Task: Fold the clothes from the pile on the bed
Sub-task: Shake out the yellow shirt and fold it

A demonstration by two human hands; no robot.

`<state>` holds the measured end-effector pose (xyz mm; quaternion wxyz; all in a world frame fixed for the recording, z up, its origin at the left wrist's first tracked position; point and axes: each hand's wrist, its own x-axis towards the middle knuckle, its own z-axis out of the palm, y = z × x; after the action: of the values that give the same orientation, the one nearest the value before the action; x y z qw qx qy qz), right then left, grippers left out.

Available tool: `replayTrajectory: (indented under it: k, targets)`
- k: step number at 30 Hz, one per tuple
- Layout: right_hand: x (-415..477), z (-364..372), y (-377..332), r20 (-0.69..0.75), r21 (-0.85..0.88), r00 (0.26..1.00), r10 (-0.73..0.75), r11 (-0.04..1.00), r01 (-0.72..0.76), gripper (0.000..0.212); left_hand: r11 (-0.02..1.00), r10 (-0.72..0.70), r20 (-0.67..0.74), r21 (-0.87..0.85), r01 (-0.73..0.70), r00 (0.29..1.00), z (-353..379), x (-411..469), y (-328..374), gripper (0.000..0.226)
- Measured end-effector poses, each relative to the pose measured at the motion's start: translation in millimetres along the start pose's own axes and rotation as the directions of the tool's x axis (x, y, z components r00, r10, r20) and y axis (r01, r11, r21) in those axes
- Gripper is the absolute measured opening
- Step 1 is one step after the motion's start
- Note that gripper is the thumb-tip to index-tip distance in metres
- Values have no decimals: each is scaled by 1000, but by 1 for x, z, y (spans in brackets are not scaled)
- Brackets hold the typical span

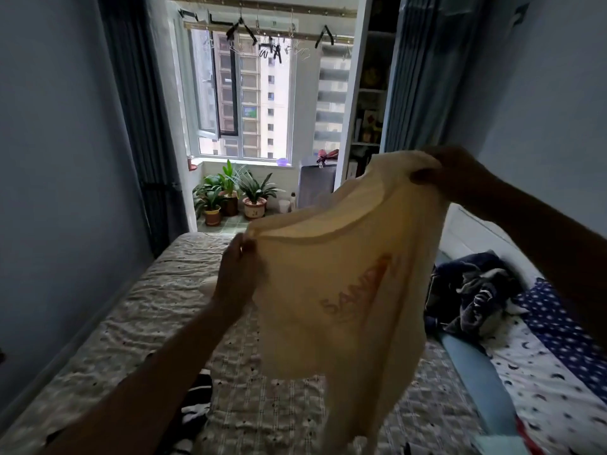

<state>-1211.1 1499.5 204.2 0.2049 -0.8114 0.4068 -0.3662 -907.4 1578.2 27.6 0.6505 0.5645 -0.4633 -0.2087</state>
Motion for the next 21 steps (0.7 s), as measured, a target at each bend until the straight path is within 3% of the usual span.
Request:
replayTrajectory:
  k: [3,5,7,9,11,13,17,19,21]
  targets:
    - [-11,-20,24,139,-67,986,97,994,-88,26,906,340,118,224,-358,933,-18,34,32,26]
    - [-20,-27,35,186,-157,972,141,981,-112,21,800,464,210,317,-509,860,-29,52,53,23]
    - [-26,-33,45,175,-211,974,141,972,-102,20,660,502,351,436,-612,791,-41,63,73,17]
    - [-30,-36,51,145,-237,984,104,969,-68,21,522,458,510,509,-685,728,-55,74,84,28]
    - [-31,-33,55,108,-249,992,70,967,-42,19,419,446,578,540,-730,683,-65,84,82,24]
    - [-31,-27,58,73,-267,996,46,963,-25,11,417,460,490,617,-667,740,-73,93,69,12]
    - [-35,-16,63,24,-334,999,30,942,-20,7,658,339,251,625,-419,907,-83,91,23,26]
    - [-41,-9,64,49,-336,998,42,941,-23,4,690,319,234,607,-395,918,-87,82,7,27]
    - [-48,-3,63,108,-306,988,107,950,-70,5,665,379,268,586,-462,886,-94,71,3,30]
